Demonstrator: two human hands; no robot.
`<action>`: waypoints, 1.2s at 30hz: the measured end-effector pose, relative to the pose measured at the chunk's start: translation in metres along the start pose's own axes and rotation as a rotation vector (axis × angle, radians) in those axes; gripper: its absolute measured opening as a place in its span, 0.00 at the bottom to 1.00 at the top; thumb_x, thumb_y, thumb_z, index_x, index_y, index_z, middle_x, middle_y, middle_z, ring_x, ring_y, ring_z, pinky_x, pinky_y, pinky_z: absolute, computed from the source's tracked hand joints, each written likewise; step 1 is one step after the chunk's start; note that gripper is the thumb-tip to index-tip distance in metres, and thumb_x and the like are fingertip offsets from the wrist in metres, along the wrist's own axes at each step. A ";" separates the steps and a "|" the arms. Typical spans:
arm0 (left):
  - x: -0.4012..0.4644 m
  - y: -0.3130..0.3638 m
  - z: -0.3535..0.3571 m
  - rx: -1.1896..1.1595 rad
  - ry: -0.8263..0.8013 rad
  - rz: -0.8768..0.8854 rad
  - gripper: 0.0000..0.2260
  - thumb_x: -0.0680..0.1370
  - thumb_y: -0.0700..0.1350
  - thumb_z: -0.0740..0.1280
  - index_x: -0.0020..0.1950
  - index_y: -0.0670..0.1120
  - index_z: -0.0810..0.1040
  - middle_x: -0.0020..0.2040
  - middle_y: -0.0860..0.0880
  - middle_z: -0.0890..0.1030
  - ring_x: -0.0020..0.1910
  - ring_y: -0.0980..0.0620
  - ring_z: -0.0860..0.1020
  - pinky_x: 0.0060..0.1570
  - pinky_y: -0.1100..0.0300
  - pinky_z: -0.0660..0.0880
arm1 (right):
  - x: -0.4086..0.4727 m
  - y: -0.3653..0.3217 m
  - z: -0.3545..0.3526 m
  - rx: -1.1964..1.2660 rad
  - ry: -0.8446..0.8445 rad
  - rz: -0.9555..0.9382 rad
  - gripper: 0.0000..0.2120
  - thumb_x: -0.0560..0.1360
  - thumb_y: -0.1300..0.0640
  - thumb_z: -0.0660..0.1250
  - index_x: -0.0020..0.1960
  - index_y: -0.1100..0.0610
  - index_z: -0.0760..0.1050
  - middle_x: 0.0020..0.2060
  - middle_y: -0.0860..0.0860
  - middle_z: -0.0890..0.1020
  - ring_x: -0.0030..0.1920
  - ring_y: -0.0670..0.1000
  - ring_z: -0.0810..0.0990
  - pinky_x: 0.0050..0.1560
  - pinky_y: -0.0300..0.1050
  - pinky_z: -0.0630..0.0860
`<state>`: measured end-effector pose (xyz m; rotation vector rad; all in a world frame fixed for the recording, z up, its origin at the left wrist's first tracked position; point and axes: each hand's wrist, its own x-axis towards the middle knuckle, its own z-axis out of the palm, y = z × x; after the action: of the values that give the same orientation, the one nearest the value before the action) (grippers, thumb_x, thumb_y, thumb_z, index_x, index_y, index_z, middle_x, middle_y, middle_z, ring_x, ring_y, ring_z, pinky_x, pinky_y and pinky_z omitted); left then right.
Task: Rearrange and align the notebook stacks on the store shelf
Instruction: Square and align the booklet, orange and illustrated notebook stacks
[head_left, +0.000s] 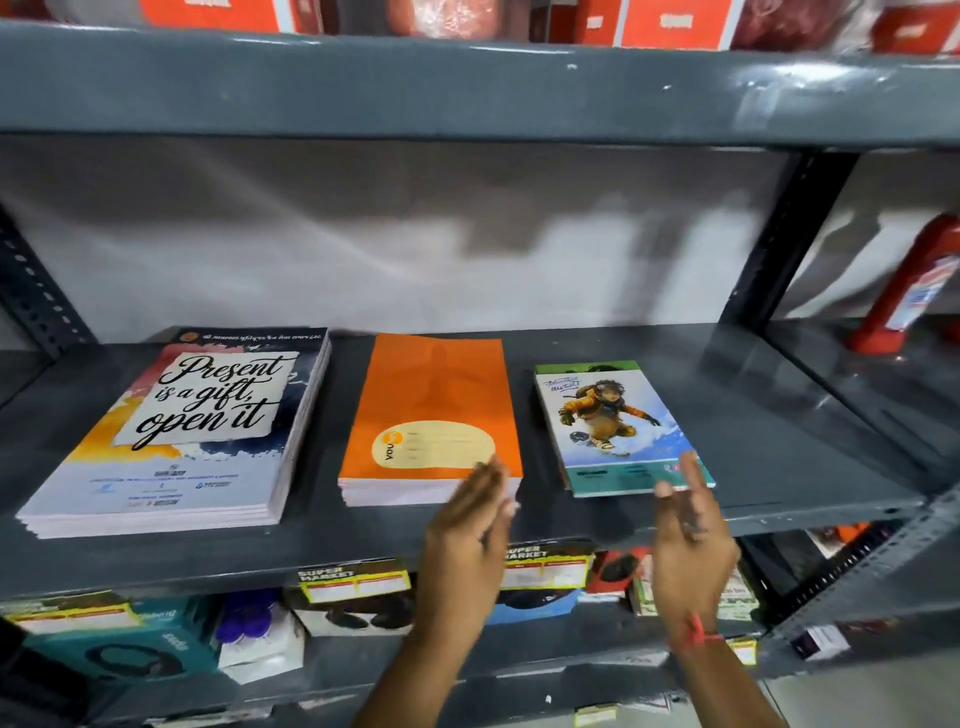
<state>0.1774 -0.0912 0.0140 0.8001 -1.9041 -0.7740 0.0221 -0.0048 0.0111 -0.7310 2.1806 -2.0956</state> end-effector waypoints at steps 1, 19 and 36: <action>-0.001 0.007 0.015 -0.025 -0.095 -0.029 0.26 0.75 0.59 0.59 0.65 0.44 0.67 0.63 0.55 0.70 0.66 0.61 0.68 0.64 0.72 0.65 | 0.013 0.007 -0.010 -0.006 0.006 0.047 0.23 0.75 0.58 0.64 0.70 0.55 0.66 0.64 0.49 0.75 0.56 0.51 0.79 0.60 0.53 0.76; 0.020 0.011 0.085 -0.126 -0.158 -0.403 0.19 0.76 0.40 0.63 0.67 0.46 0.69 0.66 0.46 0.76 0.61 0.56 0.74 0.61 0.70 0.69 | 0.073 0.056 -0.045 0.142 -0.230 0.172 0.19 0.75 0.66 0.63 0.65 0.61 0.72 0.60 0.48 0.75 0.61 0.48 0.73 0.46 0.15 0.68; 0.029 0.008 0.094 -0.298 -0.045 -0.501 0.17 0.74 0.37 0.67 0.62 0.43 0.75 0.62 0.43 0.79 0.52 0.59 0.75 0.54 0.69 0.73 | 0.084 0.055 -0.036 0.277 -0.155 0.276 0.17 0.74 0.67 0.65 0.63 0.63 0.74 0.55 0.50 0.79 0.49 0.44 0.79 0.40 0.21 0.74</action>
<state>0.0806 -0.0913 -0.0030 1.0874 -1.5842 -1.3544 -0.0819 -0.0019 -0.0130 -0.5152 1.7502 -2.0614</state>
